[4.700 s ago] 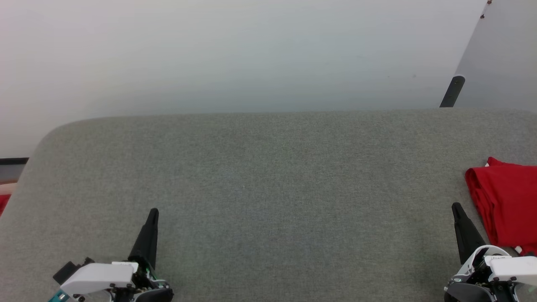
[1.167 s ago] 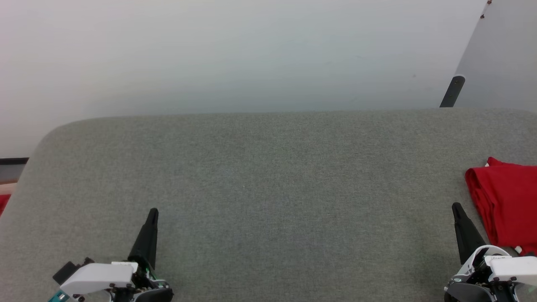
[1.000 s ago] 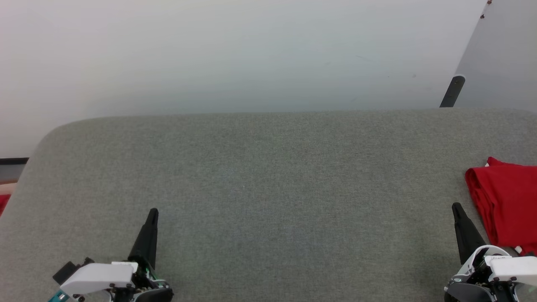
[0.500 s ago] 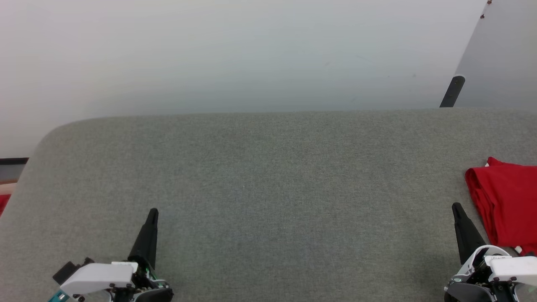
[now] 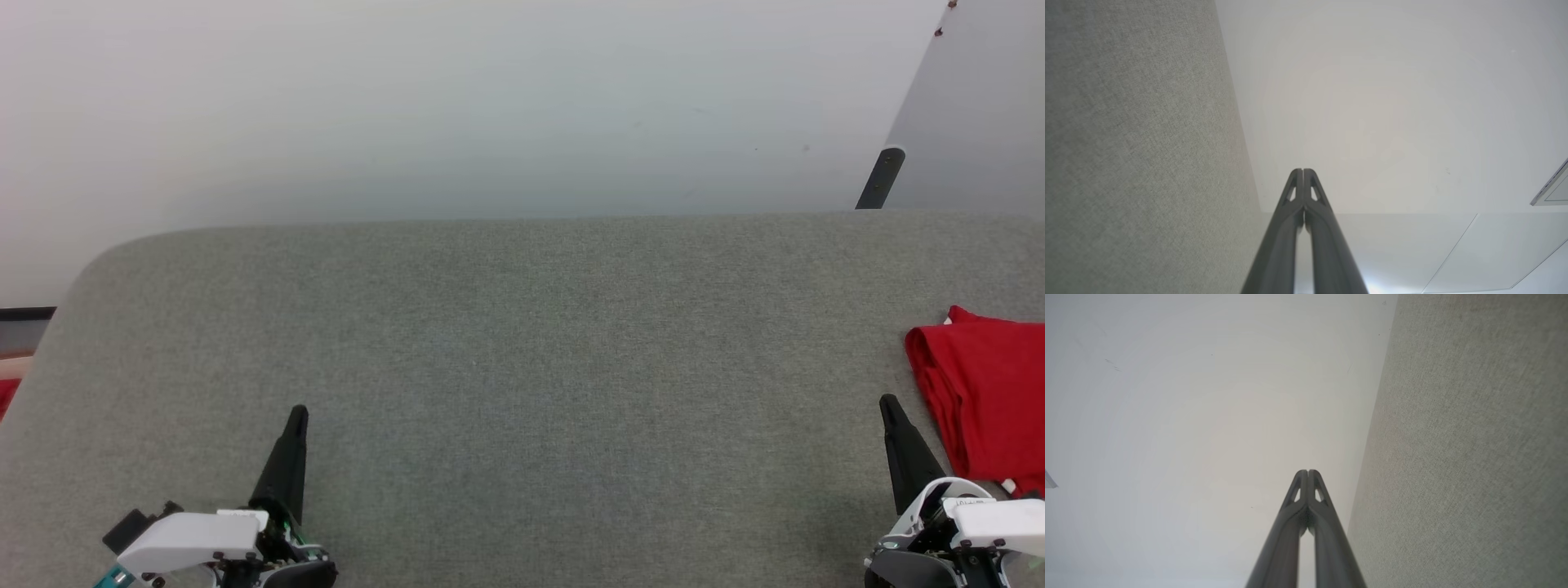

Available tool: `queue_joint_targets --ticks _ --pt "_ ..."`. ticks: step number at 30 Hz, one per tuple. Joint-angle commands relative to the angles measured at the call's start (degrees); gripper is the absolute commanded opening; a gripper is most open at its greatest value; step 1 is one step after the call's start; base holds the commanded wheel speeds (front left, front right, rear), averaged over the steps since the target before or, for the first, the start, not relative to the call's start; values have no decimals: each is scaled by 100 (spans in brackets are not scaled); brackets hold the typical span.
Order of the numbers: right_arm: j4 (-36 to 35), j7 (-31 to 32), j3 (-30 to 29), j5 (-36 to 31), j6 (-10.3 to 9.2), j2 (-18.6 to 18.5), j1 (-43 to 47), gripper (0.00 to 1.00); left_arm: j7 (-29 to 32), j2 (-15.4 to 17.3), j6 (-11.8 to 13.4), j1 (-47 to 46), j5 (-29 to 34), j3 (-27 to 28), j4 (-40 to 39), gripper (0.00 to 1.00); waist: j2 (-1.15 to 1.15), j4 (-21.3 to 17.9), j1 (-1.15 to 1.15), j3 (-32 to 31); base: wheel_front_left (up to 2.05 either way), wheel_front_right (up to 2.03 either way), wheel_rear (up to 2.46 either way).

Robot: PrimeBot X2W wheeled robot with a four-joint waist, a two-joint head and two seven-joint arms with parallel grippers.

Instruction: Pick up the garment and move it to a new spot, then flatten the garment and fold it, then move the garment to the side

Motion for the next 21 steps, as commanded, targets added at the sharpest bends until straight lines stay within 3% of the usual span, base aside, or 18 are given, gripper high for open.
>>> queue_joint_targets --ticks 1,21 --pt "0 10 -1 15 2 20 -21 0 20 -9 -20 -59 14 18 7 0 0 0 0 0 0 0 0" --pt "0 10 -1 15 2 19 -21 0 21 -9 -20 -59 15 19 6 0 0 0 0 0 0 0 0"
